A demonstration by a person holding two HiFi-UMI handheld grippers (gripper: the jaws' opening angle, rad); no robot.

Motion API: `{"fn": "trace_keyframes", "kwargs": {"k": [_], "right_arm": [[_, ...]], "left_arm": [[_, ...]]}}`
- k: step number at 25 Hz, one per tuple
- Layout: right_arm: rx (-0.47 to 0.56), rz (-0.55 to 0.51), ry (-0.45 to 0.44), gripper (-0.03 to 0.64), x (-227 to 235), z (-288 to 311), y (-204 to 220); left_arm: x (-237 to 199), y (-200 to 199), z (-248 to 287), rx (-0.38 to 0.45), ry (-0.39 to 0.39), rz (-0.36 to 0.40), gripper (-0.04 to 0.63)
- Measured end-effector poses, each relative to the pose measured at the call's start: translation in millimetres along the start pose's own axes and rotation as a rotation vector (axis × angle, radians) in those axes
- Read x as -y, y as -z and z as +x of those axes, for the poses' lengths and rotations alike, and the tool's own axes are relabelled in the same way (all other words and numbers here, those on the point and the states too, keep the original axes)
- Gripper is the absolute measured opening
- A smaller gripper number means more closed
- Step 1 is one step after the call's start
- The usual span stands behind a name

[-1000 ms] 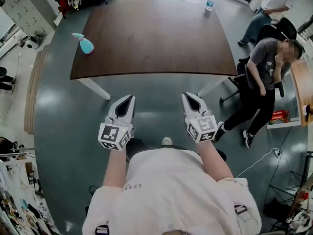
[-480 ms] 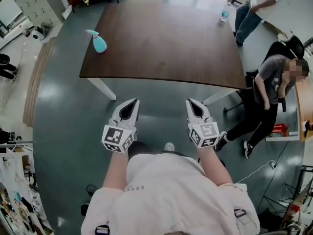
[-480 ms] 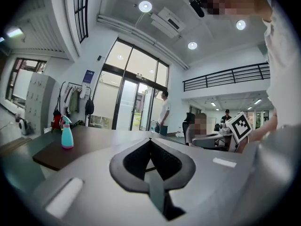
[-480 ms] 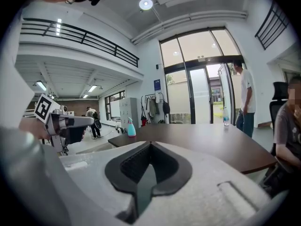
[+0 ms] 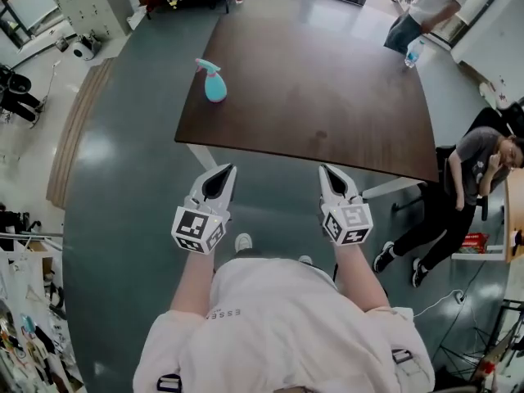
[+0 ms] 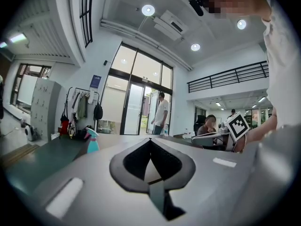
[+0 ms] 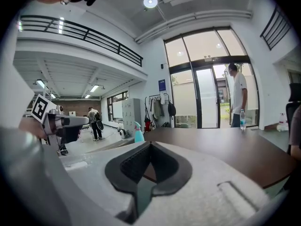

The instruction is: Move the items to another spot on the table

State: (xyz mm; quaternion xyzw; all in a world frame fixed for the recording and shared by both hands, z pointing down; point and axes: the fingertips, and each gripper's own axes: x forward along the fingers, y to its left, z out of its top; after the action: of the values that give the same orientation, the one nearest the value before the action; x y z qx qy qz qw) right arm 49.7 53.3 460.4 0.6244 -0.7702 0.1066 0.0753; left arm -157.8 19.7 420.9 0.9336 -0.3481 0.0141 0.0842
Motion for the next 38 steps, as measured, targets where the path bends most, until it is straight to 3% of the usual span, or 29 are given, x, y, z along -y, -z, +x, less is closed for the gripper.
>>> {"fn": "trace_keyframes", "kwargs": {"k": [9,16,26,35,38], "right_arm": [[-0.025,0.012,-0.07,-0.009,-75,78,-13],[-0.059,-0.008,-0.171,-0.009,-107,135,-17],[-0.087,-0.02,-0.31,-0.009,-118,253,-36],[-0.105,-0.04,-0.443,-0.009,-111,349,-54],[-0.115,-0.034,-0.513,0.039,-117,371,-54]], "left_arm": [[-107,-13,-53,-0.004,-0.124,-0.019,0.017],[-153,-7,-66,0.003,-0.222,-0.066,0.017],[-227,-15,-20,-0.01,-0.313,-0.08,0.017],[-275,-23,57,-0.029,-0.334,-0.09,0.017],[-287,-22,75,-0.033,-0.341,-0.092,0.017]]}}
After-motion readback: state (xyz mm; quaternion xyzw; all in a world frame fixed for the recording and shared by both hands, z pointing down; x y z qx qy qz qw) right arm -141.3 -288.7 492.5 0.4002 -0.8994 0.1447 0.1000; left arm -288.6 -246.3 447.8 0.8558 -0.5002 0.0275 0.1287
